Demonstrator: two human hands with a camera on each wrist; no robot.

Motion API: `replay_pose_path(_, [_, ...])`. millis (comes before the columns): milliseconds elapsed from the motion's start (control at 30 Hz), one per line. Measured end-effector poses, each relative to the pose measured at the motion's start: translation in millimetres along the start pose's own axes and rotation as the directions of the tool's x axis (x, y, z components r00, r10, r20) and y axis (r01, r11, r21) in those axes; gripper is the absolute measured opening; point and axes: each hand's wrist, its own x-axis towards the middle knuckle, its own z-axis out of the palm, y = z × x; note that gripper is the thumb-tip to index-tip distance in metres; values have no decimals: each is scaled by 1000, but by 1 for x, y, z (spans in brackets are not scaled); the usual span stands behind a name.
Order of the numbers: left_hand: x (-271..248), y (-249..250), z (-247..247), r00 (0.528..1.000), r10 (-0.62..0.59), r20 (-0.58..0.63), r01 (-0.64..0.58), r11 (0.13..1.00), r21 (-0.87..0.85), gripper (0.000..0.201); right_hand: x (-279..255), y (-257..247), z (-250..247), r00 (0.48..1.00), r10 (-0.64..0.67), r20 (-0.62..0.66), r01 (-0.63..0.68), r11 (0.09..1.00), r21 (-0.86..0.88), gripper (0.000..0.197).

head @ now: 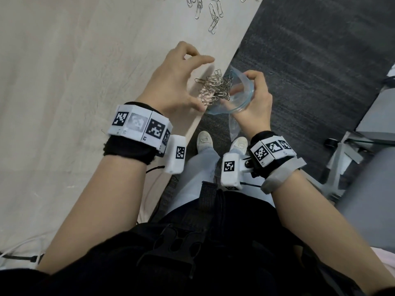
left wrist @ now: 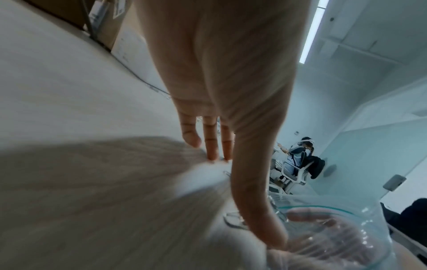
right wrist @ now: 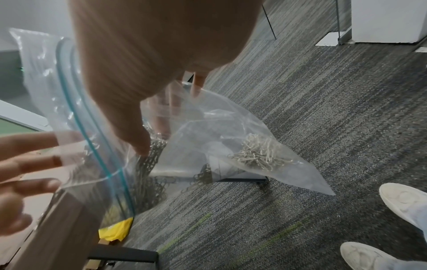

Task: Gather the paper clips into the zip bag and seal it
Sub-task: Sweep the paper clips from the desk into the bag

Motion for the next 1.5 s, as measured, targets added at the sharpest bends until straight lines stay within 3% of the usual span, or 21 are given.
replay_pose_path(100, [2, 3, -1, 996, -7, 87, 1, 997, 71, 103, 0, 0, 1, 1000, -22, -7, 22, 1000, -6, 59])
replay_pose_path(433, [17, 11, 19, 994, 84, -66, -87, 996, -35, 38, 0, 0, 1, 1000, -20, -5, 20, 1000, -4, 58])
replay_pose_path(600, [20, 23, 34, 992, 112, -57, -116, 990, -75, 27, 0, 1, 2, 1000, -21, -17, 21, 1000, 19, 52])
replay_pose_path(700, [19, 25, 35, 977, 89, -193, -130, 969, -212, 20, -1, 0, 0, 999, -42, -16, 42, 999, 29, 51])
replay_pose_path(800, [19, 14, 28, 926, -7, -379, -100, 960, -263, 18, -3, -1, -2, 997, -71, -26, 72, 997, 40, 52])
replay_pose_path(867, [19, 5, 21, 897, -61, -438, -55, 967, -248, 18, -3, 1, -2, 996, -78, -31, 79, 996, 34, 54])
replay_pose_path(1000, [21, -10, 8, 851, -137, -507, 4, 967, -255, 16, -3, 2, -2, 995, -91, -31, 92, 995, 31, 57])
replay_pose_path(1300, [42, -21, -2, 758, -189, -624, 32, 967, -254, 19, 13, 1, -19, 996, -44, -78, 49, 996, 74, 55])
replay_pose_path(1400, [55, -26, -8, 766, -191, -614, 64, 973, -223, 32, 23, 4, -23, 995, -29, -93, 37, 996, 84, 51])
replay_pose_path(1500, [68, -38, -17, 782, -209, -587, 186, 977, -100, 50, 36, 8, -24, 995, -14, -97, 23, 996, 91, 50])
